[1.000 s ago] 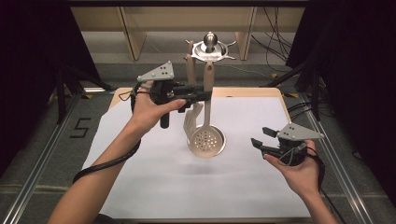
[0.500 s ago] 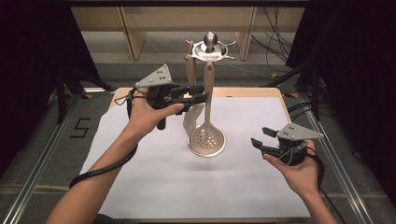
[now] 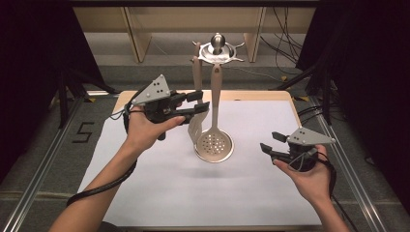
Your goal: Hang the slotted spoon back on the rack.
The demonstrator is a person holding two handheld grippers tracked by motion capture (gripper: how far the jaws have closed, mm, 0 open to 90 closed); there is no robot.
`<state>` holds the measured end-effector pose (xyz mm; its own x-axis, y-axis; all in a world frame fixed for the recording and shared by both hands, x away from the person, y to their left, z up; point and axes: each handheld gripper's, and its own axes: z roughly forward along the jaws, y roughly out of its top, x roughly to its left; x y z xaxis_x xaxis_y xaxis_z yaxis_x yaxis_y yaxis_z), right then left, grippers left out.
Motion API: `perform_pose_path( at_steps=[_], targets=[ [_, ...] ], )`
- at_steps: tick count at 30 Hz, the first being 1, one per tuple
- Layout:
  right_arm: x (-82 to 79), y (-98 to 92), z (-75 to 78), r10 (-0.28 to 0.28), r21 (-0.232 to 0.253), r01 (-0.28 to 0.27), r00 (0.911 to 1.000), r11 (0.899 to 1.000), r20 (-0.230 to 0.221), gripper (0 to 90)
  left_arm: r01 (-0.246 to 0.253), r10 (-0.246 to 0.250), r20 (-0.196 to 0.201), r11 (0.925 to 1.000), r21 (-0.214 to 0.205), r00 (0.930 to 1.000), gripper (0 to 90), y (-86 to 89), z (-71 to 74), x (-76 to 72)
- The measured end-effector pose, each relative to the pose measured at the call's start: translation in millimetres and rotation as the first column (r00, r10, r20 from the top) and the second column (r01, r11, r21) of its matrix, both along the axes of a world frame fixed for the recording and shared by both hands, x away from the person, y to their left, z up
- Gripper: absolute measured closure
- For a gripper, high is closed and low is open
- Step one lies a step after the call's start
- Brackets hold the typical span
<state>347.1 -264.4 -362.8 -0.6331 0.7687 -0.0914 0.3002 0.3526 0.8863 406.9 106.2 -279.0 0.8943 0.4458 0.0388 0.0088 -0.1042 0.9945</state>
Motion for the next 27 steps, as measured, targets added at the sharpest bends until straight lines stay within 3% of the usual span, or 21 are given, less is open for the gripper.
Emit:
perform_pose_path(
  at_steps=[3, 7, 11, 13, 22, 27],
  targets=[
    [-1.7, 1.0, 0.4, -0.007, 0.008, 0.007, 0.9996, 1.0, -0.027, 44.1, -0.006, 0.006, 0.0, 1.0, -0.003, 1.0, 57.0, 3.5, -2.8, -3.3],
    [0.4, -0.4, 0.5, 0.003, -0.005, -0.003, 1.0, 1.0, -0.001, 44.1, -0.016, 0.016, 0.006, 0.9999, -0.004, 0.9999, 56.7, 8.6, -6.6, -8.7],
    [-0.7, -0.1, 0.5, -0.001, 0.0, 0.001, 0.9998, 1.0, -0.019, 44.1, -0.037, 0.038, 0.007, 0.9991, -0.018, 0.9993, 56.6, 13.9, -10.6, -13.4],
    [0.9, -0.6, 0.4, 0.006, -0.009, -0.006, 0.9999, 1.0, 0.013, 44.1, -0.045, 0.045, 0.008, 0.9988, -0.02, 0.9989, 56.5, 16.1, -13.2, -15.5],
    [0.3, 0.1, 0.2, 0.005, -0.005, -0.005, 1.0, 1.0, 0.001, 44.1, -0.073, 0.073, -0.004, 0.9966, -0.04, 0.9974, 56.0, 25.5, -27.6, -25.0],
    [0.1, 1.5, -1.2, 0.001, -0.006, -0.001, 0.9999, 1.0, 0.011, 44.1, -0.092, 0.091, -0.015, 0.9955, -0.025, 0.9957, 56.0, 29.7, -33.9, -25.0]
  ],
)
